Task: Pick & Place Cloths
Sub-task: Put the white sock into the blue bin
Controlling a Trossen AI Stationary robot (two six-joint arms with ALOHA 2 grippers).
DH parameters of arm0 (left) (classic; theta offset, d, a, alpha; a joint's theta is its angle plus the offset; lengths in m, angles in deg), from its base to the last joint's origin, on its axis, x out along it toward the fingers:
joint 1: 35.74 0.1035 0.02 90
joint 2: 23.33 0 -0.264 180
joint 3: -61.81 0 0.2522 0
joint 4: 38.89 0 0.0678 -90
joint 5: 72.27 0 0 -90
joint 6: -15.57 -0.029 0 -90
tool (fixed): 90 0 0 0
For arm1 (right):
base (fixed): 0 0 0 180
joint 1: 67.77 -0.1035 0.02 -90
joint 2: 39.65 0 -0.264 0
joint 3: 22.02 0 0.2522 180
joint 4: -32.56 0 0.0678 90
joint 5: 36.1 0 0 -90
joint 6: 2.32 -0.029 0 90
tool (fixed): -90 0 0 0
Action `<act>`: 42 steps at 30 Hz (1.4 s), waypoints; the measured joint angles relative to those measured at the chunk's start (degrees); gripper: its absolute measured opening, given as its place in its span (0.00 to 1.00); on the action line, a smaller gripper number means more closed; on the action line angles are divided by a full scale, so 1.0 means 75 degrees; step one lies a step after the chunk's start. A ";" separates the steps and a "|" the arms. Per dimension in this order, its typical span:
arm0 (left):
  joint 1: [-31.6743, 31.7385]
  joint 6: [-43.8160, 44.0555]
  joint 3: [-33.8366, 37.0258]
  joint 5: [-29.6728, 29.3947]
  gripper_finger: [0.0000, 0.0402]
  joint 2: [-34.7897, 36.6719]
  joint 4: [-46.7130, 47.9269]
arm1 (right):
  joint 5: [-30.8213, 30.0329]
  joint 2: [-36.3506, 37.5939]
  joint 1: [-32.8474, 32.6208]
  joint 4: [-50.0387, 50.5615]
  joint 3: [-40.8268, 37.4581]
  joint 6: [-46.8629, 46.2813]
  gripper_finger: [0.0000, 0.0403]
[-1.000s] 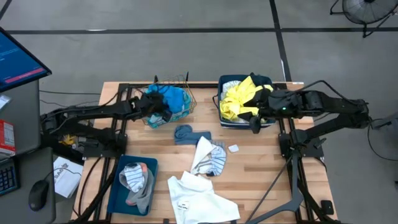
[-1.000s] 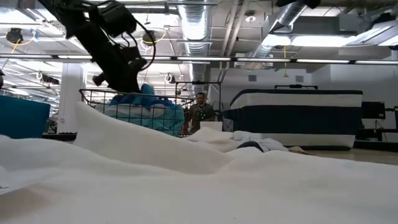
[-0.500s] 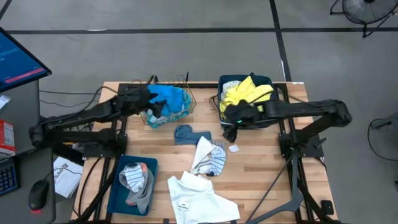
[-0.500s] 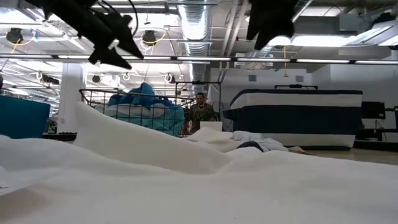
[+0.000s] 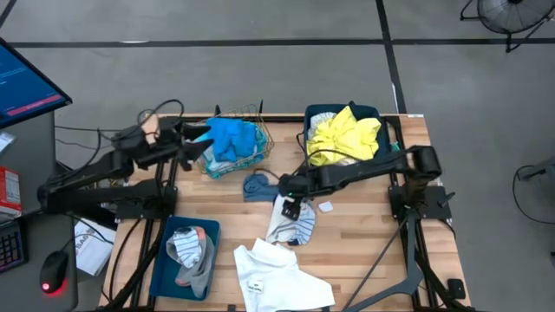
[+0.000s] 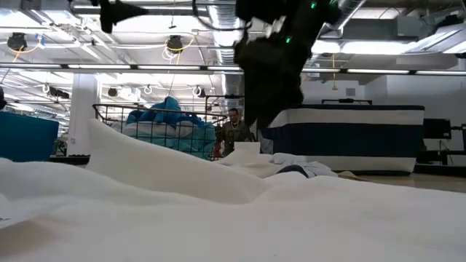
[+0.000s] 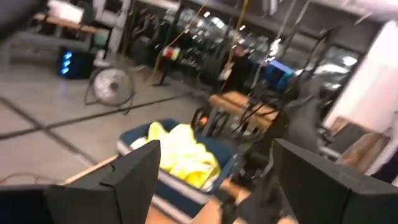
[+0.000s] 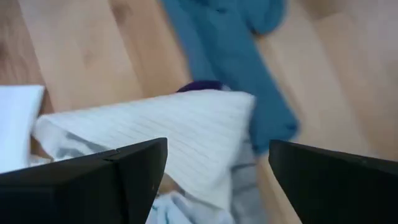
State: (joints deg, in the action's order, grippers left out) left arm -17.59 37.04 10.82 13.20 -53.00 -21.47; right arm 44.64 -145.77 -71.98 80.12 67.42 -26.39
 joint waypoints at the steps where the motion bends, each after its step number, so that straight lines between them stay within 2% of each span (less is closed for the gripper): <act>1: -0.0021 -0.0010 0.0000 0.0059 0.72 0.0119 -0.0008 | 0.0016 -0.0188 0.0005 -0.0172 0.0000 0.0004 0.69; 7: -0.0032 -0.0026 0.0000 0.0361 0.72 0.0577 -0.0020 | 0.0052 -0.1165 0.0093 -0.0773 0.0000 -0.0456 0.68; 10: -0.0032 -0.0026 0.0000 0.0470 0.72 0.0663 -0.0014 | 0.0039 -0.1277 0.0069 -0.0793 -0.0006 -0.0813 0.63; 13: -0.0032 -0.0026 0.0000 0.0472 0.72 0.0671 -0.0014 | 0.0021 -0.1234 0.0056 -0.0852 0.0002 -0.1257 0.43; 16: -0.0032 -0.0026 0.0000 0.0563 0.72 0.0662 -0.0009 | -0.0003 -0.1017 0.0064 -0.0808 -0.0012 -0.1508 0.13; 17: -0.0032 -0.0023 0.0000 0.0632 0.72 0.0662 -0.0010 | -0.0008 -0.0909 0.0064 -0.0821 -0.0009 -0.1521 0.07; 18: -0.0032 -0.0007 0.0000 0.0681 0.72 0.0662 -0.0010 | -0.0030 -0.0807 0.0075 -0.0813 -0.0009 -0.1525 0.05; 27: -0.0032 0.0156 0.0000 0.1454 0.72 0.0644 -0.0009 | -0.0200 0.0636 0.0338 -0.0785 -0.0003 -0.1274 0.03; 32: -0.0033 0.0232 0.0000 0.1939 0.72 0.0449 -0.0020 | -0.0584 0.1604 0.0293 -0.0870 -0.0003 -0.1200 0.01; 37: -0.0309 0.0195 0.0003 0.2047 0.72 -0.0232 -0.0030 | -0.0805 0.2241 0.0192 -0.0912 -0.0003 -0.1197 0.01; 42: -0.1004 -0.0246 0.0000 0.1849 0.72 -0.1553 -0.0152 | -0.1148 0.2496 0.0159 -0.1023 0.0000 -0.1198 0.01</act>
State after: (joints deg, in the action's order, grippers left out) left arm -25.12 35.20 10.82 27.07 -64.65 -22.61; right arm 36.04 -127.05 -70.79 72.44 67.42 -35.37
